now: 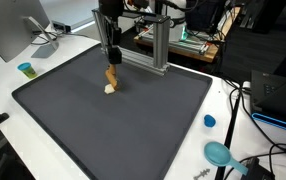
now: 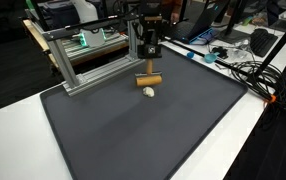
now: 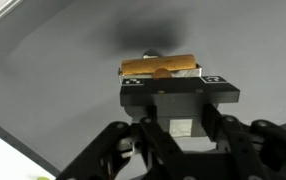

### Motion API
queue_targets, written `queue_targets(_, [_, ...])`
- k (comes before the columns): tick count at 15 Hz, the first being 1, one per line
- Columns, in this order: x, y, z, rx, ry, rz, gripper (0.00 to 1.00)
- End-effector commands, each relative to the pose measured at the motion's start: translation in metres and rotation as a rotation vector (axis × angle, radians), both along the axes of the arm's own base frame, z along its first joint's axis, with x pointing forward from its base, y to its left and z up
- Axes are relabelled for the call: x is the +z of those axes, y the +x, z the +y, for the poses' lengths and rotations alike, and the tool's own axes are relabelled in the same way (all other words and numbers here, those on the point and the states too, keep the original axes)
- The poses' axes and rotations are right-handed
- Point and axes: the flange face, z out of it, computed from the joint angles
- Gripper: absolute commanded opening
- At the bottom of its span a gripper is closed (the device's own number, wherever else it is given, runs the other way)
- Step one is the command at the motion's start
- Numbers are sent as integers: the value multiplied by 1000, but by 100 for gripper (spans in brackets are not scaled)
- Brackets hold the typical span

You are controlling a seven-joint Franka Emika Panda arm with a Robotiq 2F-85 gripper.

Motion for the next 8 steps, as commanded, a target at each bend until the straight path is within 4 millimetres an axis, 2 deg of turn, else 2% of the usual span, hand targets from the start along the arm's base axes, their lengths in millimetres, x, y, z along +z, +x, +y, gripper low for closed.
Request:
queue_targets(1, [5,6,-4,-26,-2,-28,21])
queue_targets(8, [-12,15,0,-41,-11,-27,21])
